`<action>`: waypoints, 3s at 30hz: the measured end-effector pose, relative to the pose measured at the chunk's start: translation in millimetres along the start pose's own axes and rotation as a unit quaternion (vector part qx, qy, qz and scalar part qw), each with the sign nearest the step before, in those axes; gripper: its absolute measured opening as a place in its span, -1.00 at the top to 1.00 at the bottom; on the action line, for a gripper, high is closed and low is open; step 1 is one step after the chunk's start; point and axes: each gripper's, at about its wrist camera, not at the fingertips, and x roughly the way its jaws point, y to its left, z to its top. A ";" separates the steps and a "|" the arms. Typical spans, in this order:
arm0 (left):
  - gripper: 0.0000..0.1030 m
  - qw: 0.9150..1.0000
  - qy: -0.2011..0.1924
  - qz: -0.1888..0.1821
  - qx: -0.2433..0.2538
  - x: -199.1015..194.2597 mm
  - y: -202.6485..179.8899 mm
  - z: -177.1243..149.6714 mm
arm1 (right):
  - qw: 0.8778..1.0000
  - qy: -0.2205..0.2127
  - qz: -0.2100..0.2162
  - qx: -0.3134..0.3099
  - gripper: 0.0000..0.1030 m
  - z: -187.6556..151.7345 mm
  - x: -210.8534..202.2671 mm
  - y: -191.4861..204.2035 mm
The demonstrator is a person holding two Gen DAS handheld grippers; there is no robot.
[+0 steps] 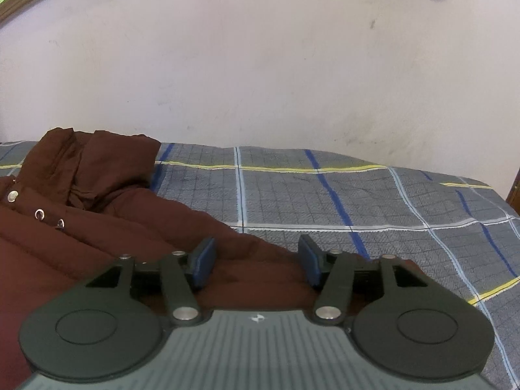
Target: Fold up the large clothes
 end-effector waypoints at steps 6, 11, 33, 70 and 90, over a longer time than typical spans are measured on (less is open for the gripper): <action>0.02 1.000 -0.001 0.000 0.001 -0.9 0.4 -0.1 | 1.000 0.000 0.000 0.000 -0.07 0.3 1.1 -2.1; 0.02 1.000 -0.002 -0.001 0.000 -1.9 1.9 -0.1 | 1.000 0.000 -0.010 -0.007 -0.12 -0.3 1.0 0.1; -0.09 1.000 -0.017 0.020 0.014 -6.3 2.2 -0.3 | 0.998 -0.007 -0.055 -0.033 -0.25 -1.9 1.6 10.5; -0.15 0.999 -0.024 0.029 0.020 -9.2 3.3 -1.9 | 0.999 -0.014 -0.046 -0.025 -0.25 -1.3 -1.2 7.4; -0.16 0.999 -0.024 0.030 0.020 -8.5 1.8 -2.5 | 0.999 -0.008 -0.043 -0.025 -0.26 -1.9 1.5 7.9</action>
